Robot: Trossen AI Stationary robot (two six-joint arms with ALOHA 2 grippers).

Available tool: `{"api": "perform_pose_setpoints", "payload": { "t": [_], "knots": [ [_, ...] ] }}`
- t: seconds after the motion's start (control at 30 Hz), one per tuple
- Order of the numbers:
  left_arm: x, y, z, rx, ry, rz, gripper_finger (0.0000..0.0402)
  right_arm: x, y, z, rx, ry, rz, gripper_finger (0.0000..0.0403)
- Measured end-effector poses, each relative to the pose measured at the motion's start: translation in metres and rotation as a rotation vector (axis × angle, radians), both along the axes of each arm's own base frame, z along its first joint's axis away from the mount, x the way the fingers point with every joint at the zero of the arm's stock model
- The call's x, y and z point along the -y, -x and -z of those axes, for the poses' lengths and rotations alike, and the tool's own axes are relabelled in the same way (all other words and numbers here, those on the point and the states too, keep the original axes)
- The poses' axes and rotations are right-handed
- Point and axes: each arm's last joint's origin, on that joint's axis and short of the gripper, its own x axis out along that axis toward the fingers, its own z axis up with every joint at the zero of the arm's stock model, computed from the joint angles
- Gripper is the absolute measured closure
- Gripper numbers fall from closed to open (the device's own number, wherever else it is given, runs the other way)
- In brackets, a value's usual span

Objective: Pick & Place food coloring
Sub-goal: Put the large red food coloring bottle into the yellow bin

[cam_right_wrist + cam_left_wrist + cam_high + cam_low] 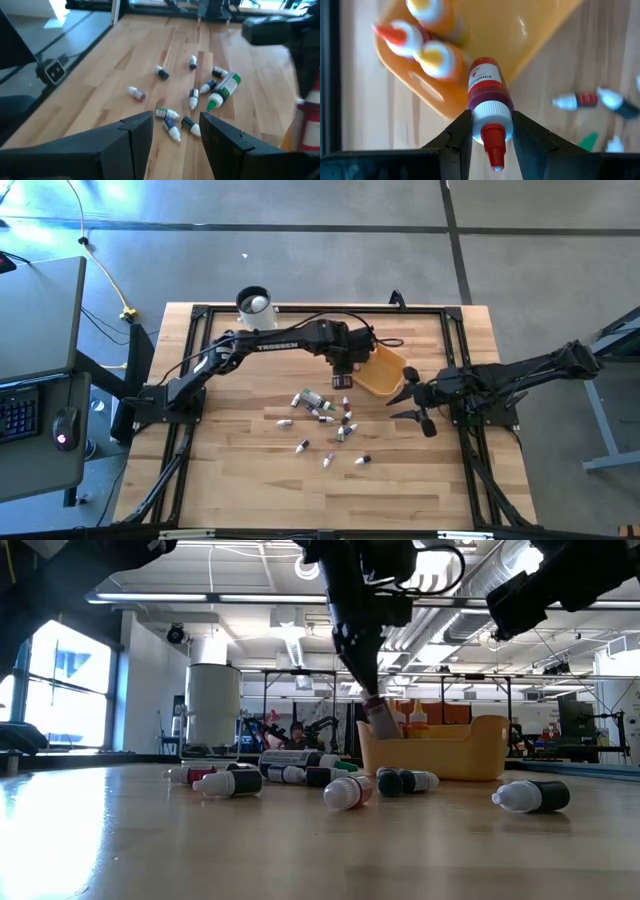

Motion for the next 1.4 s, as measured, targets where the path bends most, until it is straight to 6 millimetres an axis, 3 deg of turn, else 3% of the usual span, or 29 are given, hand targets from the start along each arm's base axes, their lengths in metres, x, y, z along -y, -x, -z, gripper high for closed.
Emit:
{"api": "perform_pose_setpoints", "payload": {
  "t": [0.23,0.67,0.93,1.1,1.33,1.4],
  "knots": [
    [-0.004,0.000,0.003,-0.014,-0.021,-0.018,0.0296,-0.003,-0.018,0.010,-0.023,0.032,0.016,0.0247],
    [-0.008,0.000,0.003,-0.013,-0.026,-0.026,0.0296,-0.005,-0.053,0.048,-0.147,0.081,0.151,0.0247],
    [-0.007,0.000,0.003,-0.012,-0.024,-0.024,0.0296,0.016,-0.066,0.061,-0.127,0.318,0.585,0.0252],
    [-0.007,0.000,0.003,-0.012,-0.021,-0.023,0.0295,0.034,-0.074,0.070,-0.148,0.297,0.639,0.0287],
    [-0.007,0.000,0.003,-0.012,-0.021,-0.022,0.0295,0.054,-0.086,0.084,-0.150,0.212,0.606,0.0387],
    [-0.007,0.000,0.003,-0.012,-0.022,-0.022,0.0295,0.058,-0.089,0.087,-0.137,0.221,0.621,0.0396]
  ]
}}
